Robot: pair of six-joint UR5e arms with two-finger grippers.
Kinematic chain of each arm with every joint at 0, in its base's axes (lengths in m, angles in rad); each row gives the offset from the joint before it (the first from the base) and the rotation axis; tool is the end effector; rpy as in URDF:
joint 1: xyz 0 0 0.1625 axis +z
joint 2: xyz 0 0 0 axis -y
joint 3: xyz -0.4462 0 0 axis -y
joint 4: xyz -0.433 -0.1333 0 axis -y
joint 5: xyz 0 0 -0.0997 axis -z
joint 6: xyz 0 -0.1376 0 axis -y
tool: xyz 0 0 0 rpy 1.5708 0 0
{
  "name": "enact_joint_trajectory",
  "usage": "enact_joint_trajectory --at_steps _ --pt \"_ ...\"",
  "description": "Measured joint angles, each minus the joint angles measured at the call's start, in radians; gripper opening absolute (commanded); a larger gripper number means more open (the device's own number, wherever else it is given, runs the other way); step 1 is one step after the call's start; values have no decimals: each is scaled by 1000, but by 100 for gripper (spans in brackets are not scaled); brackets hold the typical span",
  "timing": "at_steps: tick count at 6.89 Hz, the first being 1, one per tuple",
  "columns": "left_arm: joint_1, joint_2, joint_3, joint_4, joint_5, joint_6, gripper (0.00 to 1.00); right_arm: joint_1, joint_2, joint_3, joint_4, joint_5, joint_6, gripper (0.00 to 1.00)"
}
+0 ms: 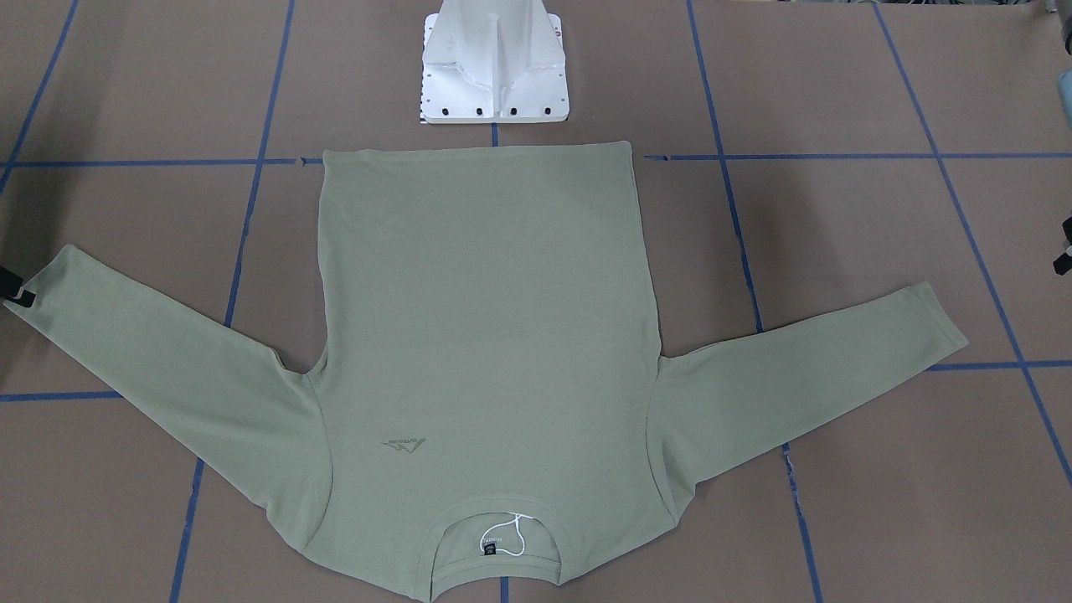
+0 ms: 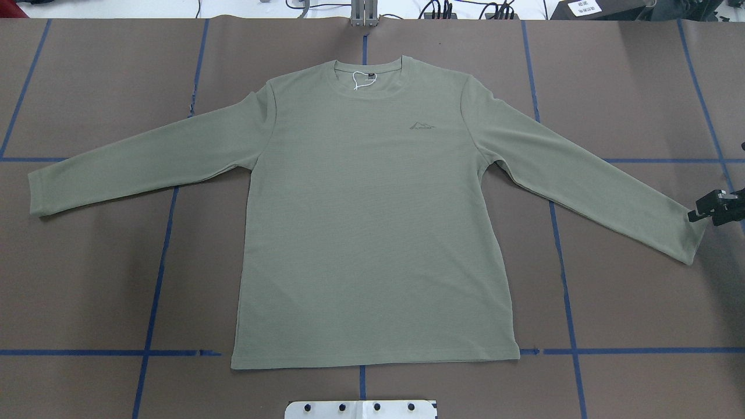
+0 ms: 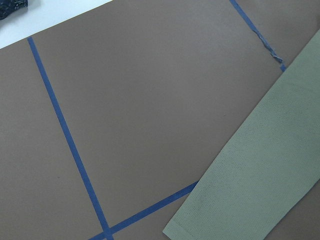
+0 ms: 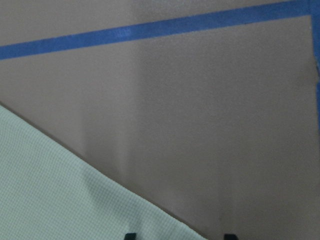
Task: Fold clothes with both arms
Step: 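Move the right gripper to the sleeve cuff on its side and grasp it, then lift the cuff with the right gripper and carry it across the shirt body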
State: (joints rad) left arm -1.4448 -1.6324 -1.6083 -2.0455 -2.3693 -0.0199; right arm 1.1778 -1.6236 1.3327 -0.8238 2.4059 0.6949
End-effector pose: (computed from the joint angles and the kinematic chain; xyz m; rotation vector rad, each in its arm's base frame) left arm 0.0402 -0.5939 0.5915 0.4859 0.8155 0.3270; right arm -0.1708 -0.4937 0.7713 -0.0572 -0.9227 0.0897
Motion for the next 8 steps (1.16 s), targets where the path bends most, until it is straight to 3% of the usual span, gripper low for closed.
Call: enact_joint_trajectory --at_steps 2,5,8 --pt "0 0 -2 -2 0 0 100 -2 0 -11 1 0 -1 0" --pt "0 0 -6 -2 -1 0 100 -3 3 -4 3 7 -1 0" --pt "0 0 -8 -2 -1 0 100 -1 7 75 -4 33 19 0"
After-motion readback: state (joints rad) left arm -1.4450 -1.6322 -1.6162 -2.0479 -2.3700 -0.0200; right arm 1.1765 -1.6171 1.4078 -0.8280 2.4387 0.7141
